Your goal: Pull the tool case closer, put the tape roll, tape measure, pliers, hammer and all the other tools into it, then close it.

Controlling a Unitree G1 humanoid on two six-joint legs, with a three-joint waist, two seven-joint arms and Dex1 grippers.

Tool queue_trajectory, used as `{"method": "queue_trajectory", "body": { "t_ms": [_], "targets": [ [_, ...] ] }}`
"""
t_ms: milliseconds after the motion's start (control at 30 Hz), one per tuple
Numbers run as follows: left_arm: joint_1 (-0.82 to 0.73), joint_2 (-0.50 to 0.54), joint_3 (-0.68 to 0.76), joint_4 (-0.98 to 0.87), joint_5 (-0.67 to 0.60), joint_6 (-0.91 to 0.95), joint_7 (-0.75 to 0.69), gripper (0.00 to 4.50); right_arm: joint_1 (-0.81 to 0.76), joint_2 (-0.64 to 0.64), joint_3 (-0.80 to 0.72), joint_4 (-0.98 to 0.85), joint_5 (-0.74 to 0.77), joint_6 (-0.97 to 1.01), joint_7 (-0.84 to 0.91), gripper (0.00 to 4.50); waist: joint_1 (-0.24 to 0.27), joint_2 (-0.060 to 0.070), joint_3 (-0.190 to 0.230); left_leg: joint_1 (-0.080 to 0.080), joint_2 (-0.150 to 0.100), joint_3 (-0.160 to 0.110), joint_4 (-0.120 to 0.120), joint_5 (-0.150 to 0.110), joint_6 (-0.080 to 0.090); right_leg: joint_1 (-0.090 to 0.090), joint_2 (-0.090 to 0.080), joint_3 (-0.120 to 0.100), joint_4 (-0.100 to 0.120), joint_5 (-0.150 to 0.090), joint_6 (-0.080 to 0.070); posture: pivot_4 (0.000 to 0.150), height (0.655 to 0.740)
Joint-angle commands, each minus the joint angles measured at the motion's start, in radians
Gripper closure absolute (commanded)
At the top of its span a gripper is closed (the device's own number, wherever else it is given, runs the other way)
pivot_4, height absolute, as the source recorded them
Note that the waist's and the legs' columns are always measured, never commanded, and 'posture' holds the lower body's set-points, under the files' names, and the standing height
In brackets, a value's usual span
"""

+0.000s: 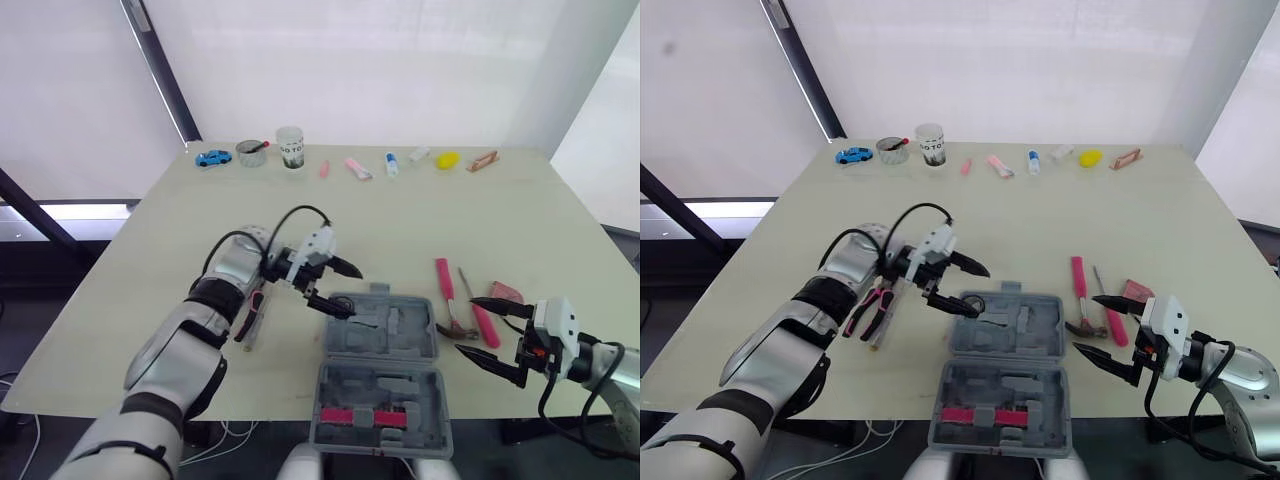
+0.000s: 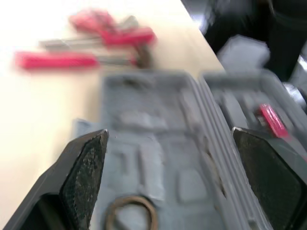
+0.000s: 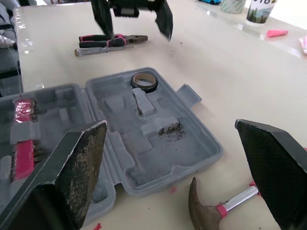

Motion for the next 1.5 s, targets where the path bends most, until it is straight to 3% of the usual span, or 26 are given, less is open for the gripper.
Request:
{"method": "queue_trajectory", "body": {
  "t_ms": [33, 233, 333, 533, 1067, 1200, 1267, 1367, 1467, 1500],
  "targets": [
    [0.050, -0.027, 0.143, -0.035, -0.066, 0.039, 0.038, 0.09, 0.003, 0.005, -0.020, -0.017, -0.001, -0.028, -0.016, 0.00, 0.003, 0.000, 0.000, 0.000, 0.000, 0.000, 0.000, 0.000, 0.000, 0.000, 0.000, 0.000, 0.000, 0.000, 0.000, 0.150, 0.7400],
    [0.160, -0.049, 0.231, -0.084, -0.047, 0.055, 0.070, 0.09, -0.001, 0.016, -0.021, -0.006, -0.010, -0.051, -0.037, 0.00, 0.001, 0.000, 0.000, 0.000, 0.000, 0.000, 0.000, 0.000, 0.000, 0.000, 0.000, 0.000, 0.000, 0.000, 0.000, 0.150, 0.7400],
    [0.187, -0.054, 0.249, -0.082, -0.033, 0.076, 0.070, 1.38, -0.004, 0.029, -0.015, -0.007, -0.014, -0.058, -0.051, 0.00, 0.002, 0.000, 0.000, 0.000, 0.000, 0.000, 0.000, 0.000, 0.000, 0.000, 0.000, 0.000, 0.001, 0.000, 0.000, 0.150, 0.7400],
    [0.186, -0.069, 0.263, -0.042, 0.018, 0.052, 0.076, 4.45, -0.008, 0.054, -0.007, -0.011, -0.012, -0.062, -0.071, 0.00, 0.001, 0.000, 0.000, 0.001, 0.000, 0.000, 0.000, 0.000, 0.000, 0.000, 0.000, 0.000, 0.001, 0.000, 0.000, 0.150, 0.7400],
    [0.110, -0.115, 0.282, 0.133, 0.140, -0.112, 0.117, 4.45, -0.019, 0.079, 0.024, -0.016, -0.004, -0.058, -0.066, 0.00, 0.001, 0.000, 0.000, 0.001, 0.000, 0.000, 0.000, 0.000, 0.000, 0.000, 0.000, 0.000, 0.000, 0.000, 0.000, 0.150, 0.7400],
    [0.098, -0.123, 0.295, 0.149, 0.141, -0.122, 0.122, 3.59, -0.012, 0.080, 0.023, -0.010, -0.008, -0.068, -0.066, 0.00, 0.001, 0.000, 0.000, 0.001, 0.000, 0.000, 0.000, 0.000, 0.000, 0.000, 0.000, 0.000, 0.000, 0.000, 0.000, 0.150, 0.7400],
    [0.096, -0.121, 0.292, 0.149, 0.145, -0.106, 0.105, 3.59, -0.009, 0.080, 0.022, -0.007, -0.009, -0.072, -0.065, 0.00, 0.001, 0.000, 0.000, 0.001, 0.000, 0.000, 0.000, 0.000, 0.000, 0.000, 0.000, 0.000, 0.000, 0.000, 0.000, 0.150, 0.7400],
    [0.095, -0.122, 0.290, 0.151, 0.157, -0.105, 0.093, 2.85, -0.008, 0.080, 0.021, -0.001, -0.011, -0.078, -0.063, 0.00, 0.000, 0.000, 0.000, 0.001, 0.000, 0.000, 0.000, 0.000, 0.000, 0.000, 0.000, 0.000, 0.000, 0.000, 0.000, 0.150, 0.7400],
    [0.100, -0.131, 0.301, 0.152, 0.163, -0.128, 0.105, 1.66, -0.007, 0.081, 0.022, 0.005, -0.013, -0.085, -0.063, 0.00, 0.000, 0.000, 0.000, 0.001, 0.000, 0.000, 0.000, 0.000, 0.000, 0.000, 0.000, 0.000, 0.000, 0.000, 0.000, 0.150, 0.7400],
    [0.101, -0.132, 0.300, 0.153, 0.167, -0.131, 0.104, 1.66, -0.006, 0.081, 0.023, 0.006, -0.013, -0.086, -0.063, 0.00, 0.000, 0.000, 0.000, 0.001, 0.000, 0.000, 0.000, 0.000, 0.000, 0.000, 0.000, 0.000, 0.000, 0.000, 0.000, 0.150, 0.7400]
  ]
}}
